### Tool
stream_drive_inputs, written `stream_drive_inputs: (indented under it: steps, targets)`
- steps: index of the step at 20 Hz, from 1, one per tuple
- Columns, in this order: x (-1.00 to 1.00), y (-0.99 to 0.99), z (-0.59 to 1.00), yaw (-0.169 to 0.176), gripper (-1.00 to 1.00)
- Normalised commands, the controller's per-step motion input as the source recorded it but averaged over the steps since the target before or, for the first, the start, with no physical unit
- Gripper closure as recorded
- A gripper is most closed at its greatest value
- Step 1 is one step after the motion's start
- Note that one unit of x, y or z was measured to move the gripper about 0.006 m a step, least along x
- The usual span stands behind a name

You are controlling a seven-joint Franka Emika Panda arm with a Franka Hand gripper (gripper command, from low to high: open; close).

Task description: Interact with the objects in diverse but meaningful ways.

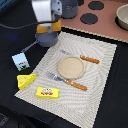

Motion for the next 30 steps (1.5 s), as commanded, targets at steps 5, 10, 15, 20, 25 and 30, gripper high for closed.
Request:
stream_drive_inputs:
  steps: [5, 10, 15, 20, 25, 30]
  targets:
    - [0.79, 0.22, 0.00, -0.029, 1.00]
    - [0.79, 0.20, -0.01, -0.066, 1.00]
    - [0.65, 0.25, -0.01, -0.065, 1.00]
    - [0.70, 0.31, 0.14, -0.048, 1.00]
    - [0.56, 0.22, 0.03, -0.042, 1.00]
    - [0.64, 0.21, 0.00, -0.041, 1.00]
